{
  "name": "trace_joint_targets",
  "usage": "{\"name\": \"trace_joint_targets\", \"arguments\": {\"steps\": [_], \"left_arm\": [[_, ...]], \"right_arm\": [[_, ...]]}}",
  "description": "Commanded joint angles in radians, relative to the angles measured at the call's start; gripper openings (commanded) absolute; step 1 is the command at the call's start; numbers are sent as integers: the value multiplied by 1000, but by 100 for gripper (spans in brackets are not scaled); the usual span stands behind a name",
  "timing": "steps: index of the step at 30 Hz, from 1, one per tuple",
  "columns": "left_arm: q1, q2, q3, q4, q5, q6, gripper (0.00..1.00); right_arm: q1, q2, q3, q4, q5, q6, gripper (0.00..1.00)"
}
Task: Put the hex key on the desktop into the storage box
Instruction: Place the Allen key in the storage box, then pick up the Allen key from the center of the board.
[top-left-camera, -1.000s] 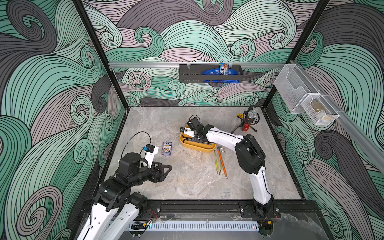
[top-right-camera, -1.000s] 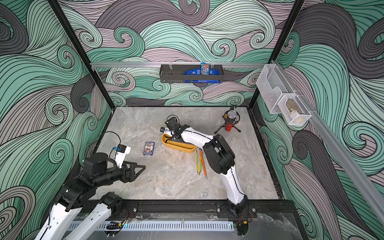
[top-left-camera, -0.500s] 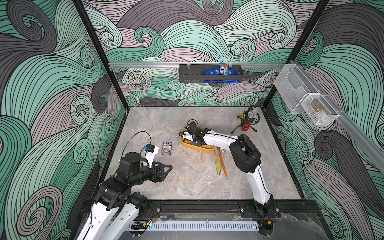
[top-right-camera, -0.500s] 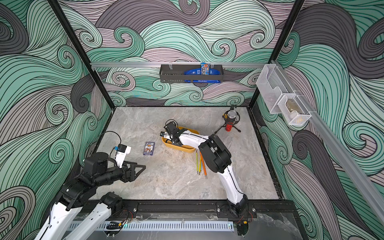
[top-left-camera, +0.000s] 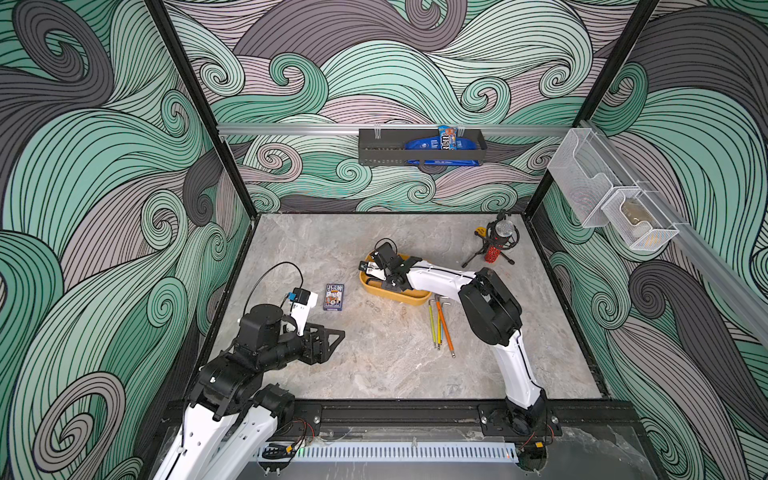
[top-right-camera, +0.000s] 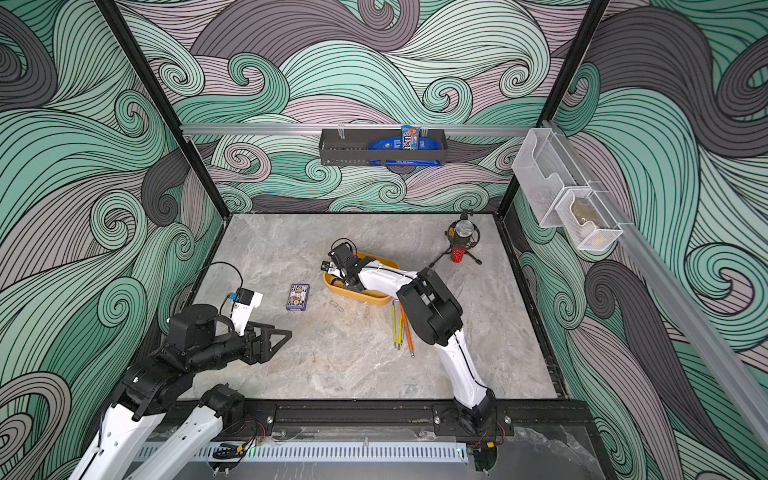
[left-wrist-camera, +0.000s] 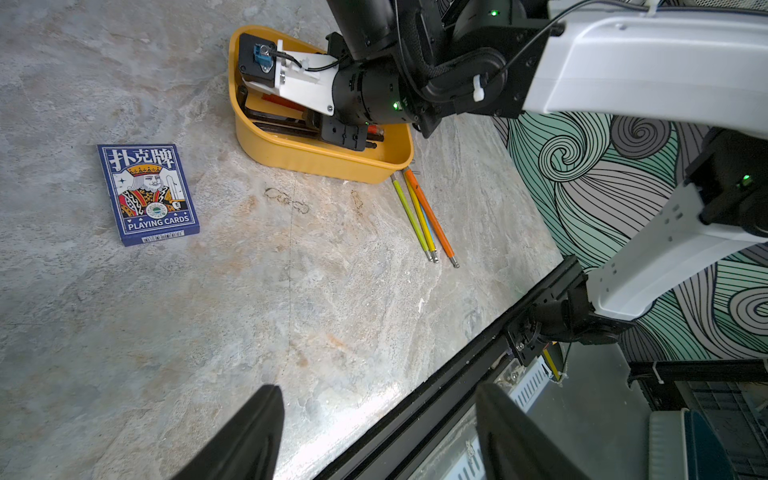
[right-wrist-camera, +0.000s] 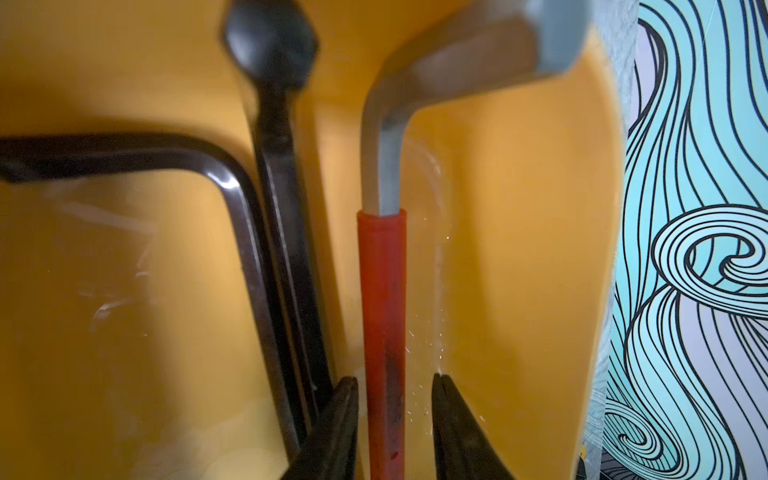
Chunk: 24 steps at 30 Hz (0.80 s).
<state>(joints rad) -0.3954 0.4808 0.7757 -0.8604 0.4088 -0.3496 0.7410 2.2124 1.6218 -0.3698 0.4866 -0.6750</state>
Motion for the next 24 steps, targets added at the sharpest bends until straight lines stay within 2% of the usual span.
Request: {"name": "trace_joint_targets", "arguments": {"steps": [1,12,24], "left_arm": [[-5,7,22,10,15,1,75],[-4,-1,20,15,15,-5,76],[-4,-7,30,6,8,0,76]], "right_arm": [[4,-38,16,5,-3,27,35],[1,-93,27,14,-77,137,40],[-48,-243,-22,49,-137,389,43]]}}
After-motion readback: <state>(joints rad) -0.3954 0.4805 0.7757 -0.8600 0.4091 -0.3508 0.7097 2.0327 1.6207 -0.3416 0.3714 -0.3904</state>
